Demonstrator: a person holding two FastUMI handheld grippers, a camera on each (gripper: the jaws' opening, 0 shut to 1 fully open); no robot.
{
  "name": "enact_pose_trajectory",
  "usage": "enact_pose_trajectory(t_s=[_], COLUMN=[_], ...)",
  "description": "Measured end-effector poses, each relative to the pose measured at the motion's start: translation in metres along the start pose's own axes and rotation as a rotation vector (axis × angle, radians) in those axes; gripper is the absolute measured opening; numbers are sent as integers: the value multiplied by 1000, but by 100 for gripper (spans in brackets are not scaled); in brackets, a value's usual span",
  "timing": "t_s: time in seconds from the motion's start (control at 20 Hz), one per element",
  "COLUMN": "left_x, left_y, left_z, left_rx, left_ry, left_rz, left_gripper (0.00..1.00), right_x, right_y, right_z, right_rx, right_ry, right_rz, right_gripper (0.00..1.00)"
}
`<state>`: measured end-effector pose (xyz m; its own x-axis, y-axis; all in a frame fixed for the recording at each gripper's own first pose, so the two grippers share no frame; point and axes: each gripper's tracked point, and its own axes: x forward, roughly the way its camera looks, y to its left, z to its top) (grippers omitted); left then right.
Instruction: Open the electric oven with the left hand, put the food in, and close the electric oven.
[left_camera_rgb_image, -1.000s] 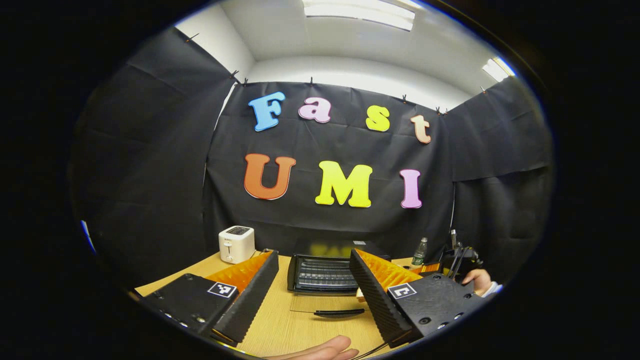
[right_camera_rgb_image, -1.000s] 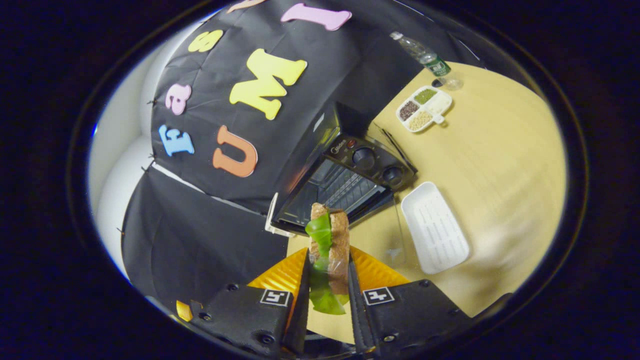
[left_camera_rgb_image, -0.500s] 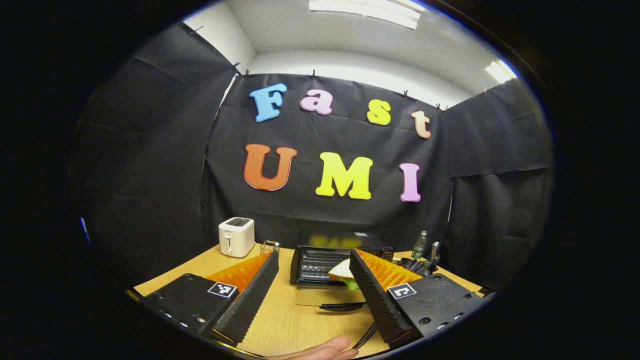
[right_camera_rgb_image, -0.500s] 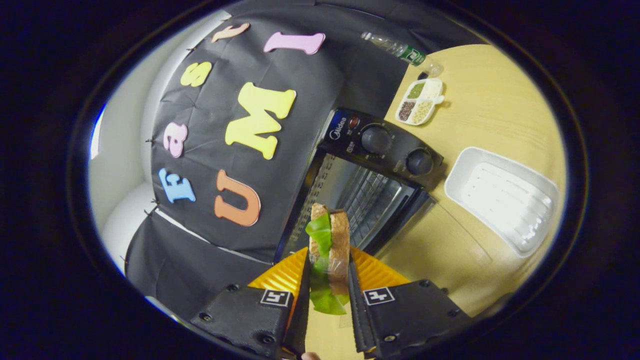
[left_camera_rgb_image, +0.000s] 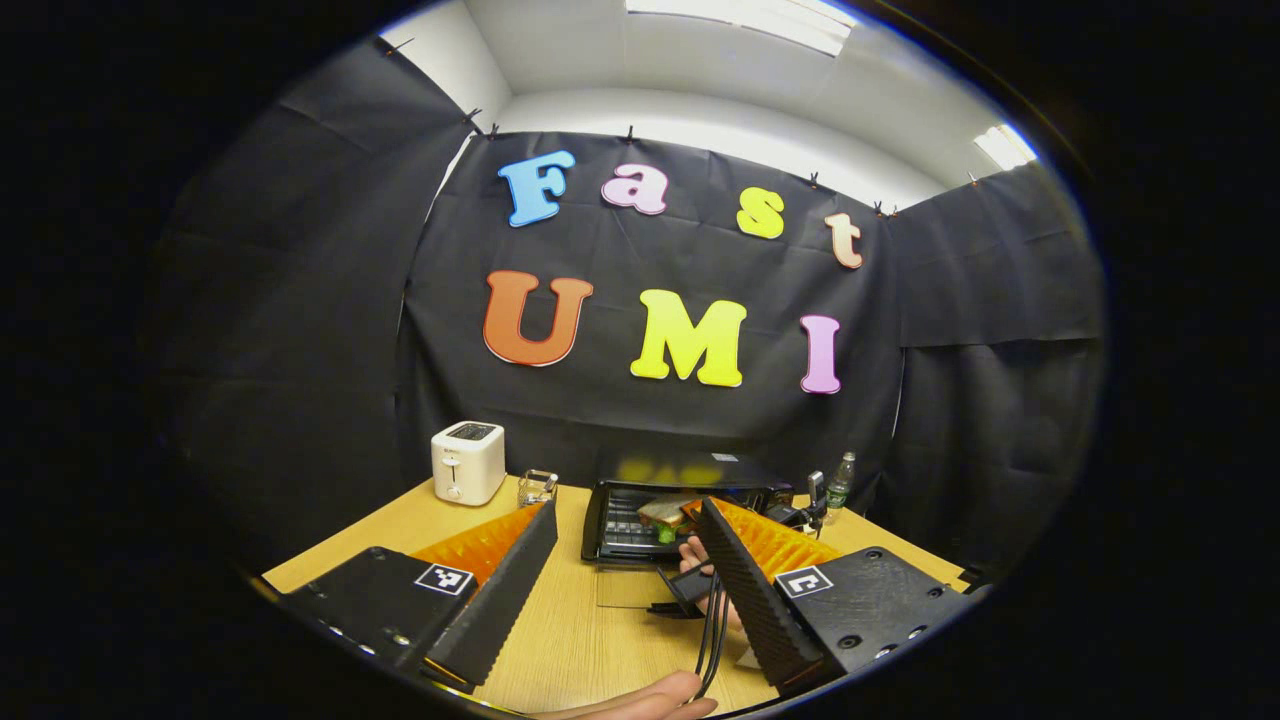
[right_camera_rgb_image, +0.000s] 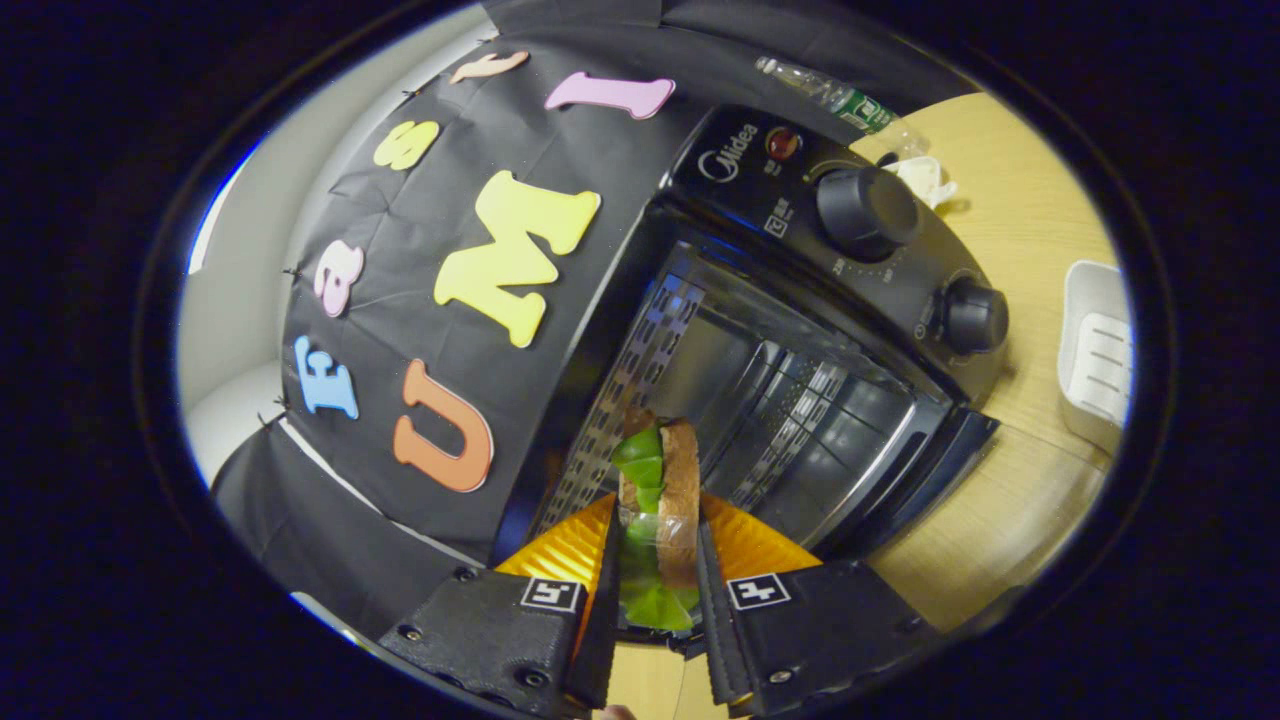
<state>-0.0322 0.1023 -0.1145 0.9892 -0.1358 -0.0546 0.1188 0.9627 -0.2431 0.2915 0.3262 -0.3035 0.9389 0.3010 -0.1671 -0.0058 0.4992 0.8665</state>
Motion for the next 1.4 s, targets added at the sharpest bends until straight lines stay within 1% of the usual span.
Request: enact_pose_trajectory(t_s=[0.1, 0.2, 0.25, 0.3, 0.5, 0.55, 0.6, 0.65, 0.7, 0.8, 0.85, 0.9, 0.95, 1.0, 1.05, 1.1, 1.2, 1.3, 1.35, 1.4], left_x=[3, 3, 5, 6, 6, 7, 6, 5, 4, 2, 3, 2, 3, 2, 2, 1, 0, 0, 1, 1], left_y=[2, 3, 5, 5, 0, -1, -2, -3, -4, -6, -5, -6, -6, -5, -4, -4, -1, 0, -1, -1], left_z=[-3, -5, -6, -8, -10, -10, -9, -8, -8, -7, -8, -9, -12, -12, -13, -12, -13, -15, -16, -16], left_rx=[-7, -2, -2, -7, -24, -17, -10, -3, 3, 13, 14, 15, 15, 16, 20, 22, 22, 9, 4, 1], left_ry=[10, 11, 10, 13, 24, 22, 18, 12, 10, 10, 11, 16, 19, 23, 23, 23, 19, 23, 24, 27], left_rz=[1, 1, 5, 9, 6, 5, 7, 6, 7, 12, 16, 16, 17, 22, 25, 30, 38, 41, 41, 42], left_gripper=[94, 94, 94, 94, 94, 94, 94, 94, 94, 94, 94, 94, 94, 94, 94, 94, 94, 94, 94, 94], right_x=[10, 14, 15, 17, 18, 19, 19, 19, 19, 18, 16, 16, 15, 16, 18, 19, 20, 21, 21, 23], right_y=[-6, -12, -13, -13, -14, -16, -18, -22, -24, -24, -23, -20, -15, -10, -11, -10, -10, -13, -13, -13], right_z=[-3, -4, -6, -6, -8, -7, -7, -8, -9, -7, -8, -9, -12, -14, -17, -22, -31, -35, -40, -43], right_rx=[25, 11, 1, -9, -73, -86, -97, -107, -110, -135, -160, -207, -253, -315, -360, -411, -459, -533, -576, -620], right_ry=[-3, -8, -7, -4, 9, 6, 6, 9, 10, 1, 1, 3, 6, 12, 16, 40, 82, 127, 151, 176], right_rz=[-1, -19, -23, -25, -44, -53, -65, -79, -83, -100, -107, -109, -107, -100, -99, -102, -96, -122, -128, -136], right_gripper=[40, 40, 31, 41, 43, 36, 47, 36, 36, 43, 61, 65, 66, 73, 85, 100, 100, 100, 89, 100])
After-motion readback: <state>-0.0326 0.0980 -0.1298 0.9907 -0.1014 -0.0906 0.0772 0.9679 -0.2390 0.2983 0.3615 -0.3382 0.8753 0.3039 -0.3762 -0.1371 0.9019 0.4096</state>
